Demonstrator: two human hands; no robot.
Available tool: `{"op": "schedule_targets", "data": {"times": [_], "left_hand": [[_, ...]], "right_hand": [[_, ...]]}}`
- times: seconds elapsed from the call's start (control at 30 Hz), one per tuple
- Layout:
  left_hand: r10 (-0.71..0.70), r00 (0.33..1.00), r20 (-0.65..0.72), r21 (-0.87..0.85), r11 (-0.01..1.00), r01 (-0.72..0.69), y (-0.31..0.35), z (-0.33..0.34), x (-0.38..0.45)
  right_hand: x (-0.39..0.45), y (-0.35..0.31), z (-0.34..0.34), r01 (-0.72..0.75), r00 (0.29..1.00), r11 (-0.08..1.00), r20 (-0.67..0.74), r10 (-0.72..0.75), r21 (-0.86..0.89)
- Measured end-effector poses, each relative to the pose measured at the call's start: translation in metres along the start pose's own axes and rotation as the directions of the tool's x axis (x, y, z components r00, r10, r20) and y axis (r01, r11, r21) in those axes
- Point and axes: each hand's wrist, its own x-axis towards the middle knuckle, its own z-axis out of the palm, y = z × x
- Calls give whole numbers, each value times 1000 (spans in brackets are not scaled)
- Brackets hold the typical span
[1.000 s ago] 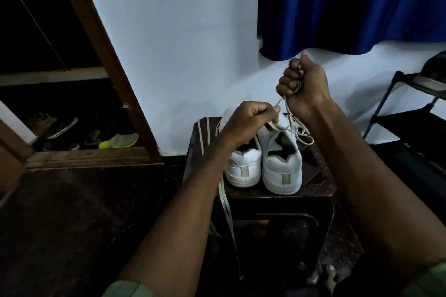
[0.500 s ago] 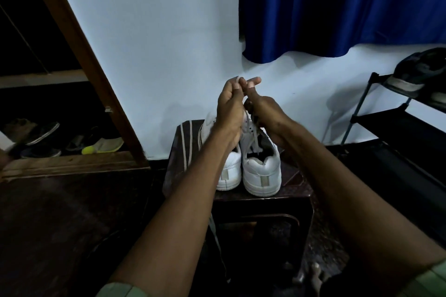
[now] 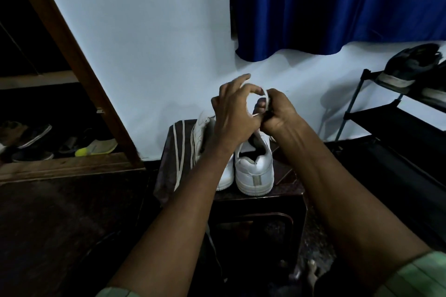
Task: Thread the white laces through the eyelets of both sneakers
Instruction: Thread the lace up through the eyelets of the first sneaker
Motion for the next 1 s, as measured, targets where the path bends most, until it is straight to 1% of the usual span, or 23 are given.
{"op": "schedule_targets", "data": {"times": [0.03, 0.07, 0.1, 0.13, 0.17, 0.2, 0.23, 0.3, 0.37, 0.4, 0.47, 0.53, 0.6, 0.63, 0.7, 0.73, 0.77, 0.8, 0.87, 0.93, 1.0], "left_hand": [[-6, 1000, -17, -66, 998, 4, 1, -1, 0], [-33, 999, 27, -175, 984, 38, 0, -3, 1], [-74, 989, 131, -278, 954, 108, -1, -5, 1], [-106, 958, 266, -347, 917, 197, -4, -6, 2], [-126, 915, 382, -380, 882, 280, -8, -8, 2], [-139, 874, 466, -384, 858, 341, -11, -9, 2], [-142, 842, 521, -381, 844, 378, -13, -13, 2], [-99, 814, 573, -401, 832, 383, -13, -19, 3], [-50, 810, 585, -453, 807, 377, -8, -25, 6], [-51, 811, 582, -473, 791, 389, -4, -27, 7], [-115, 827, 550, -500, 748, 437, -1, -27, 6], [-224, 842, 490, -507, 713, 484, -1, -23, 6], [-289, 853, 434, -512, 701, 497, 3, -19, 6], [-302, 864, 404, -490, 726, 483, 5, -16, 6], [-278, 898, 340, -383, 831, 403, 6, -10, 6], [-246, 914, 324, -324, 879, 351, 6, -9, 6], [-210, 920, 332, -291, 905, 311, 5, -8, 6], [-173, 915, 364, -295, 911, 289, 5, -8, 6], [-121, 891, 438, -341, 894, 289, 4, -11, 8], [-122, 879, 461, -404, 853, 331, 2, -13, 11], [-153, 882, 445, -450, 813, 368, 0, -16, 15]], "right_hand": [[1, -2, -1, -13, 1000, 1000, 4, 13, -15], [-1, -4, -1, -30, 999, 999, 14, 30, -27], [-2, -6, -1, -45, 999, 999, 29, 46, -30], [-5, -7, -2, -50, 998, 998, 43, 51, -26], [-4, -10, -3, -43, 998, 999, 53, 44, -17], [-3, -13, -6, -27, 998, 1000, 61, 28, -8], [-1, -16, -8, -2, 997, 1000, 73, 3, -8], [3, -20, -13, 74, 994, 996, 82, -70, -45], [4, -19, -18, 154, 988, 979, 47, -149, -131], [4, -17, -19, 199, 980, 961, 20, -199, -192], [-1, -11, -16, 291, 949, 893, -13, -314, -344], [-5, -3, -13, 356, 915, 815, -5, -403, -457], [-4, 6, -13, 348, 919, 785, 20, -394, -512], [-2, 11, -13, 326, 928, 778, 24, -372, -538], [2, 16, -14, 269, 939, 739, -4, -345, -618], [5, 17, -15, 244, 940, 714, -20, -340, -656], [7, 15, -16, 234, 940, 699, -28, -341, -676], [9, 13, -19, 229, 938, 692, -35, -344, -685], [14, 7, -25, 211, 937, 700, -62, -343, -683], [20, 1, -32, 198, 938, 732, -89, -334, -652], [25, -5, -40, 192, 944, 790, -111, -311, -582]]}}
